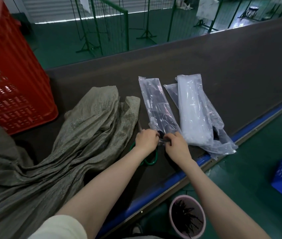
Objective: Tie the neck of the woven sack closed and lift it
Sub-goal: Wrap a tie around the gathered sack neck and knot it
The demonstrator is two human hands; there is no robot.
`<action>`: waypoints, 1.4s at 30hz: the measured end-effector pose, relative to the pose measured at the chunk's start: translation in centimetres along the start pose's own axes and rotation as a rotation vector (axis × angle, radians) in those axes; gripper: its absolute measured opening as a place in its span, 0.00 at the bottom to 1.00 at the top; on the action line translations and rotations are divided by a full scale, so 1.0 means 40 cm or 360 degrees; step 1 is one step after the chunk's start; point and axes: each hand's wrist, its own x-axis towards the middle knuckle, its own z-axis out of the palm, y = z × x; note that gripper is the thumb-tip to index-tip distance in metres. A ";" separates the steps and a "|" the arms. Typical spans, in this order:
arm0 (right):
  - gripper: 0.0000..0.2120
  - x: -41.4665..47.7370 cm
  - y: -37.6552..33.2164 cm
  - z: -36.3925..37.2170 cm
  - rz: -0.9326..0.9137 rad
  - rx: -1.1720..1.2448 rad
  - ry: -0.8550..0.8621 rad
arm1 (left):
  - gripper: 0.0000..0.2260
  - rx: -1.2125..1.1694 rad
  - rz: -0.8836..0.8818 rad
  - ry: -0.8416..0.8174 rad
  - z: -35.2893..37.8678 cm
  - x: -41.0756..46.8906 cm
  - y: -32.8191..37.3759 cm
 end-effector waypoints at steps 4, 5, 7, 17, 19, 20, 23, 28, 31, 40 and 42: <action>0.22 -0.014 0.004 -0.014 -0.0041 0.0062 -0.0052 | 0.12 -0.0185 -0.0359 0.0010 0.011 0.034 0.013; 0.23 -0.015 0.004 -0.016 -0.0039 0.0083 -0.0057 | 0.13 -0.0181 -0.0405 -0.0004 0.010 0.040 0.020; 0.23 -0.015 0.005 -0.016 -0.0021 0.0114 -0.0066 | 0.15 -0.0136 -0.0476 -0.0039 0.003 0.048 0.035; 0.19 -0.006 -0.008 -0.018 0.0025 0.0081 -0.0077 | 0.31 -0.0066 -0.0678 -0.0246 -0.030 0.053 0.049; 0.19 -0.007 -0.009 -0.021 0.0025 0.0080 -0.0083 | 0.30 -0.0064 -0.0706 -0.0282 -0.029 0.053 0.059; 0.18 -0.009 -0.010 -0.020 0.0023 0.0080 -0.0084 | 0.30 -0.0087 -0.0718 -0.0312 -0.028 0.053 0.064; 0.17 -0.020 -0.016 -0.014 -0.0001 0.0066 -0.0102 | 0.29 -0.0084 -0.0710 -0.0351 -0.029 0.046 0.067; 0.18 -0.021 -0.018 -0.017 0.0023 0.0041 -0.0135 | 0.25 -0.0106 -0.0665 -0.0636 -0.044 0.061 0.038; 0.21 -0.021 -0.015 -0.012 0.0037 0.0058 -0.0167 | 0.08 -0.0060 -0.0288 -0.0832 -0.080 0.052 0.024; 0.20 0.013 -0.059 -0.009 0.0551 0.0626 0.0058 | 0.09 -0.0375 -0.0533 -0.1365 -0.130 -0.075 -0.047; 0.19 0.011 -0.076 0.004 0.0653 0.0674 0.0034 | 0.11 -0.0469 -0.0461 -0.1247 -0.133 -0.089 -0.059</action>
